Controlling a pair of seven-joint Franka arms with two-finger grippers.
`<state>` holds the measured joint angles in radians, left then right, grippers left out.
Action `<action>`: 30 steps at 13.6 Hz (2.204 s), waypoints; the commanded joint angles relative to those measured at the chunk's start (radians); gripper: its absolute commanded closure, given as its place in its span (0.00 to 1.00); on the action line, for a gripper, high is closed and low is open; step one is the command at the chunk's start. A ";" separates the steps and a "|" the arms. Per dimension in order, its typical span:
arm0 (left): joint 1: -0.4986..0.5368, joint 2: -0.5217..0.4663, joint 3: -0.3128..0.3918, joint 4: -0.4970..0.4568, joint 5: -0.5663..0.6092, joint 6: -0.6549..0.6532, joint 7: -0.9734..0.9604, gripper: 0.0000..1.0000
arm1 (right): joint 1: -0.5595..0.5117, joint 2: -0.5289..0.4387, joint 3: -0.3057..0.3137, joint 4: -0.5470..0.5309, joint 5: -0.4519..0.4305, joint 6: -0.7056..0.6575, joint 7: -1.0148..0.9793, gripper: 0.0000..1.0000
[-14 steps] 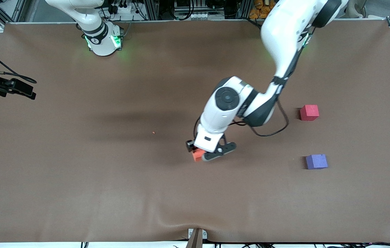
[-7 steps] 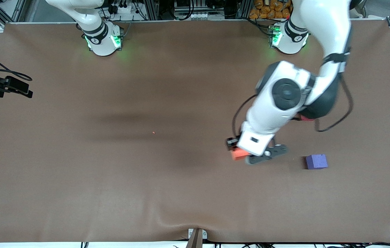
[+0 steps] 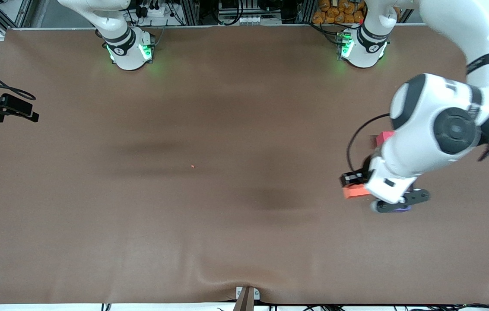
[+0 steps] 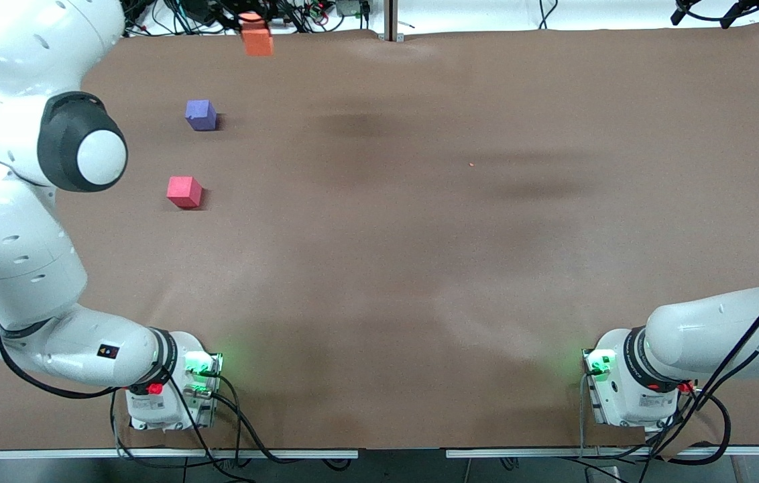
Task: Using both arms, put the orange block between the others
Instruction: 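Lower the orange cube between the pink and purple cubes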
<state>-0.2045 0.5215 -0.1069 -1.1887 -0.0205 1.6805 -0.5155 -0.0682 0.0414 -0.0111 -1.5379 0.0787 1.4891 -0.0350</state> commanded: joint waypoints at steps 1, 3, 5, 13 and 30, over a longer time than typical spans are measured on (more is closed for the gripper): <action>0.083 -0.052 -0.007 -0.075 -0.015 -0.027 0.127 1.00 | -0.015 0.014 0.010 0.027 0.018 -0.013 -0.019 0.00; 0.166 -0.073 -0.007 -0.129 -0.016 -0.019 0.279 1.00 | -0.013 0.014 0.010 0.025 0.012 -0.015 -0.017 0.00; 0.220 -0.098 -0.007 -0.192 -0.015 -0.008 0.350 1.00 | 0.014 0.021 0.014 0.025 0.004 -0.004 -0.010 0.00; 0.355 -0.228 -0.010 -0.727 -0.076 0.459 0.493 1.00 | 0.035 0.043 0.006 0.025 -0.051 0.002 -0.064 0.00; 0.390 -0.130 -0.011 -0.933 -0.118 0.780 0.601 1.00 | 0.050 0.044 0.017 0.027 -0.082 0.002 -0.062 0.00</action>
<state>0.1812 0.3872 -0.1108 -2.1139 -0.1102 2.4415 0.0604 -0.0255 0.0883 0.0054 -1.5208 0.0149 1.5024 -0.0942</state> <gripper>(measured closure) 0.458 0.000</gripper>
